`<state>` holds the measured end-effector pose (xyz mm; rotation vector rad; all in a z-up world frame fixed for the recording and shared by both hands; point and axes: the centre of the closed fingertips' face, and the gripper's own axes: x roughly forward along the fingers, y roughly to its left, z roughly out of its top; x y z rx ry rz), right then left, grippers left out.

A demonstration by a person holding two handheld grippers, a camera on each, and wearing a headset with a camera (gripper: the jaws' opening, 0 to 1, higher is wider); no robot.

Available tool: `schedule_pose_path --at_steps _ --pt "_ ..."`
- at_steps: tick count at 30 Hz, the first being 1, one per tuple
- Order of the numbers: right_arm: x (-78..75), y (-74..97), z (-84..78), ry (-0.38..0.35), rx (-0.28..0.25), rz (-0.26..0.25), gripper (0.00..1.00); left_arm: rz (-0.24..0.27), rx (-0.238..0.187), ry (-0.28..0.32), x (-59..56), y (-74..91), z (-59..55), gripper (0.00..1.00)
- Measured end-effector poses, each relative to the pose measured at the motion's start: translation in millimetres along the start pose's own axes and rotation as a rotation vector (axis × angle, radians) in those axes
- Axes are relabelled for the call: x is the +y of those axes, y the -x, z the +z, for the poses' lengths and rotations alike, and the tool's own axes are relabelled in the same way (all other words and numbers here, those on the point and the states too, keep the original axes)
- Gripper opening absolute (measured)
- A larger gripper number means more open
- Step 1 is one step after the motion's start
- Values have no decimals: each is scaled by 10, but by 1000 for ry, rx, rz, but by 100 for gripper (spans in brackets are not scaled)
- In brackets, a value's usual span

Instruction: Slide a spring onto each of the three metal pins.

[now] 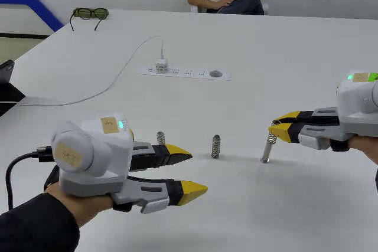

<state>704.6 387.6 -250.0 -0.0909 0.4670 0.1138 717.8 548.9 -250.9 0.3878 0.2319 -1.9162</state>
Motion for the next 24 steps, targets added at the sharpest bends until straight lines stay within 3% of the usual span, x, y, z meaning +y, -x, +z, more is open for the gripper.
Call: schedule_pose_path --at_steps 24 --pt "0 11 -8 0 5 -1 12 -3 3 2 2 -4 -12 37"
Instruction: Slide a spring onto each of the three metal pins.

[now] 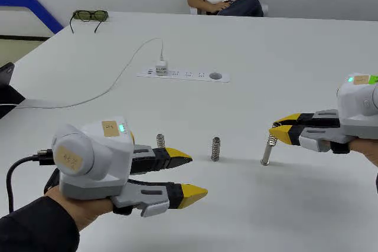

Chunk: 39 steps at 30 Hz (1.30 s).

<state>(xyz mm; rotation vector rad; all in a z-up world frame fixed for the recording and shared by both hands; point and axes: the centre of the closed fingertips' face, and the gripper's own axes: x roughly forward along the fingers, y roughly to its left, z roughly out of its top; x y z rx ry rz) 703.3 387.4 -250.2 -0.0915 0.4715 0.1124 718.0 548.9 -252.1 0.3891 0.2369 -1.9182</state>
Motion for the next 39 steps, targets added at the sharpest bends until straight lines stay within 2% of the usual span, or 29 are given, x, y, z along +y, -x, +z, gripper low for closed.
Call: schedule_pose_path --at_steps 18,39 --pt "4 -42 -24 -5 4 3 12 3 0 3 13 0 -15 37" --pt "0 -184 -290 -43 39 3 12 9 4 12 33 1 -41 37"
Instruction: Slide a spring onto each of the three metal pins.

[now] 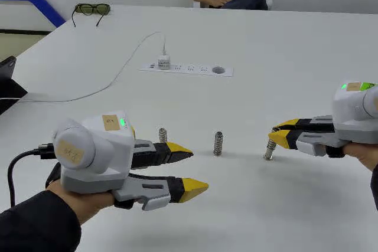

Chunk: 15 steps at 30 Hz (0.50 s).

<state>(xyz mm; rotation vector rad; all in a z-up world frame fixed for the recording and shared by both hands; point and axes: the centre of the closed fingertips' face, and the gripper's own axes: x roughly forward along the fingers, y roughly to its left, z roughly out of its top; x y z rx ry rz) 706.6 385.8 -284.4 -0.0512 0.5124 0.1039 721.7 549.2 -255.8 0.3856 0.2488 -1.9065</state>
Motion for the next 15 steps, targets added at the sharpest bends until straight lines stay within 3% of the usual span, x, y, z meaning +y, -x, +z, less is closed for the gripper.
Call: schedule_pose_path --at_steps 15 --pt "20 -70 -145 -11 39 6 12 -1 2 4 -8 -4 -8 37"
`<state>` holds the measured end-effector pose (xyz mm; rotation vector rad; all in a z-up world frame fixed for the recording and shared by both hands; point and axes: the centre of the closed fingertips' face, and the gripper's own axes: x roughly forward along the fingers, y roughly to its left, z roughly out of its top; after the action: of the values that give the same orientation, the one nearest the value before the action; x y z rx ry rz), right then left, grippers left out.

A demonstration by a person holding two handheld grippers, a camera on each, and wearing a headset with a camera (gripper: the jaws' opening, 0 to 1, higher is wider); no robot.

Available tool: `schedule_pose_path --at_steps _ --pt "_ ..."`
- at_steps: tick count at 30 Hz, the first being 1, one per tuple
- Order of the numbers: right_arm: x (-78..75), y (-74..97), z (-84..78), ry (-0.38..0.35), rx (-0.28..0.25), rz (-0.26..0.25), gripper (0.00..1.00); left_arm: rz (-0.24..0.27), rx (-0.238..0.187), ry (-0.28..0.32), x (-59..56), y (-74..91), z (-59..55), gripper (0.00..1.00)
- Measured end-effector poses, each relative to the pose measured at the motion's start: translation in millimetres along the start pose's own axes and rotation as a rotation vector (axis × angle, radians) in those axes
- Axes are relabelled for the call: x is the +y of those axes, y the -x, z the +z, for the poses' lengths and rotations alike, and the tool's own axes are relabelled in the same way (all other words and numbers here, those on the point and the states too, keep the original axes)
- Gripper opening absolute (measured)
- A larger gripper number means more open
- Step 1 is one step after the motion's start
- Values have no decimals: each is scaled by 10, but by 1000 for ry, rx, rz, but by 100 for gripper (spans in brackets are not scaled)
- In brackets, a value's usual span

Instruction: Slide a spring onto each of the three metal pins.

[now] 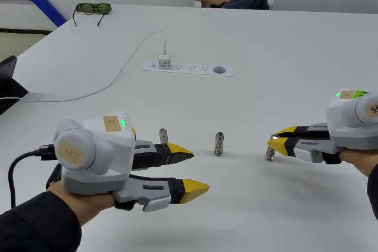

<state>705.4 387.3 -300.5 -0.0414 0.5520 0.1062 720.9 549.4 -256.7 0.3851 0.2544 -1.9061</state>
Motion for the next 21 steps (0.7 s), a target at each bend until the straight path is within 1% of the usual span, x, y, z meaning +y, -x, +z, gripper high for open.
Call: schedule_pose_path --at_steps 7,15,21 --pt "10 -20 -56 2 18 1 12 2 -2 2 4 1 3 37" --pt "15 -29 -72 3 26 2 12 2 -5 4 1 0 6 38" --pt "12 -12 -102 8 36 -2 15 5 -10 4 8 5 17 38"
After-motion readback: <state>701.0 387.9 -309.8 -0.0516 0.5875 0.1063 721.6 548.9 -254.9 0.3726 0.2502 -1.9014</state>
